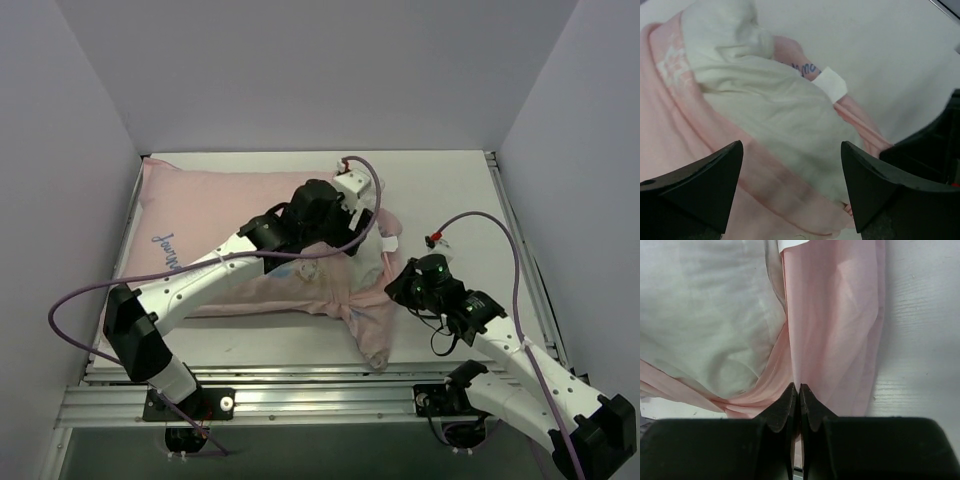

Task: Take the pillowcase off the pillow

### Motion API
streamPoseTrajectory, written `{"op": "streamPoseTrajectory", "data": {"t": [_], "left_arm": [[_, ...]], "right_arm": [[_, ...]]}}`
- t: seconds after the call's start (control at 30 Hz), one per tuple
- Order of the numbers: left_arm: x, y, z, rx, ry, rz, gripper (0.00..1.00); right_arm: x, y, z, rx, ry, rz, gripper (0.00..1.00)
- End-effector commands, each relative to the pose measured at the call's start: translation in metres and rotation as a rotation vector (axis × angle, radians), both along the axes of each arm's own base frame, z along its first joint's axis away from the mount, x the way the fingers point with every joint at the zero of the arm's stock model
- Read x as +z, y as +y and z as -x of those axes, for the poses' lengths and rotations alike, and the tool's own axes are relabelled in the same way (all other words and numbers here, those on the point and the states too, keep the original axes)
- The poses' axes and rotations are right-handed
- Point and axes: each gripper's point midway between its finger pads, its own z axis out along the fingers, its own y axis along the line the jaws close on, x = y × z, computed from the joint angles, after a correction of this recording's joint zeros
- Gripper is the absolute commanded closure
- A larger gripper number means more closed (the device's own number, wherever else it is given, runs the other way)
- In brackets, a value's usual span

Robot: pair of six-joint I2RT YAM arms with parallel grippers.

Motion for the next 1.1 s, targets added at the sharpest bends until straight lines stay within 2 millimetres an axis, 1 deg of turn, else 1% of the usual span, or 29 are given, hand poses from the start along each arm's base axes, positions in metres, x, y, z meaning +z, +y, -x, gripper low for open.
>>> {"op": "streamPoseTrajectory", "data": {"t": [0.0, 0.03, 0.1, 0.2, 0.23, 0.33, 0.37, 0.4, 0.43, 0.47, 0.53, 0.67, 0.77, 0.8, 0.87, 0.9, 0.93, 1.0, 1.03, 1.07], "left_arm": [[0.037, -0.027, 0.023, -0.211, -0.258, -0.024, 0.12], [0.028, -0.030, 0.027, -0.254, -0.287, -0.081, 0.12], [0.016, -0.036, 0.033, -0.292, -0.298, -0.142, 0.11], [0.007, -0.041, 0.028, -0.313, -0.317, -0.205, 0.11], [0.000, -0.044, 0.026, -0.328, -0.322, -0.230, 0.11], [-0.008, -0.049, 0.026, -0.359, -0.323, -0.263, 0.11], [-0.013, -0.052, 0.024, -0.375, -0.323, -0.285, 0.11], [-0.021, -0.051, 0.026, -0.388, -0.302, -0.316, 0.11], [-0.033, -0.053, 0.026, -0.408, -0.278, -0.343, 0.10], [-0.032, -0.055, 0.027, -0.418, -0.270, -0.347, 0.10], [-0.052, -0.053, 0.031, -0.444, -0.215, -0.392, 0.09], [-0.076, -0.048, 0.031, -0.437, -0.159, -0.442, 0.09], [-0.093, -0.041, 0.029, -0.412, -0.111, -0.490, 0.14], [-0.096, -0.037, 0.027, -0.396, -0.103, -0.505, 0.22], [-0.103, -0.034, 0.026, -0.379, -0.081, -0.511, 0.35], [-0.104, -0.034, 0.024, -0.375, -0.079, -0.503, 0.50], [-0.107, -0.032, 0.025, -0.368, -0.071, -0.500, 0.59], [-0.107, -0.034, 0.023, -0.356, -0.076, -0.482, 0.73], [-0.106, -0.033, 0.021, -0.337, -0.077, -0.475, 0.87], [-0.105, -0.033, 0.021, -0.330, -0.078, -0.470, 0.94]], "right_arm": [[-0.005, 0.004, 0.006, 0.033, 0.006, -0.026, 1.00], [-0.006, 0.004, 0.007, 0.036, 0.005, -0.033, 1.00], [-0.007, 0.004, 0.009, 0.037, 0.005, -0.036, 1.00], [-0.005, 0.004, 0.009, 0.040, -0.003, -0.041, 1.00], [-0.005, 0.005, 0.009, 0.041, -0.001, -0.041, 1.00], [-0.006, 0.005, 0.010, 0.039, 0.004, -0.047, 1.00], [-0.006, 0.005, 0.011, 0.040, 0.005, -0.048, 1.00], [-0.007, 0.004, 0.011, 0.036, 0.008, -0.049, 1.00], [-0.007, 0.004, 0.011, 0.038, 0.007, -0.050, 1.00], [-0.007, 0.004, 0.012, 0.038, 0.010, -0.048, 1.00], [-0.008, 0.004, 0.011, 0.037, 0.012, -0.048, 1.00], [-0.010, 0.006, 0.010, 0.037, 0.018, -0.050, 1.00], [-0.011, 0.008, 0.008, 0.039, 0.017, -0.059, 1.00], [-0.011, 0.009, 0.008, 0.036, 0.018, -0.063, 1.00], [-0.011, 0.009, 0.007, 0.034, 0.012, -0.066, 1.00], [-0.012, 0.009, 0.007, 0.031, 0.013, -0.067, 1.00], [-0.012, 0.009, 0.007, 0.035, 0.012, -0.067, 1.00], [-0.011, 0.010, 0.007, 0.036, 0.007, -0.072, 1.00], [-0.012, 0.010, 0.007, 0.037, 0.009, -0.071, 1.00], [-0.011, 0.010, 0.007, 0.037, 0.005, -0.071, 1.00]]}}
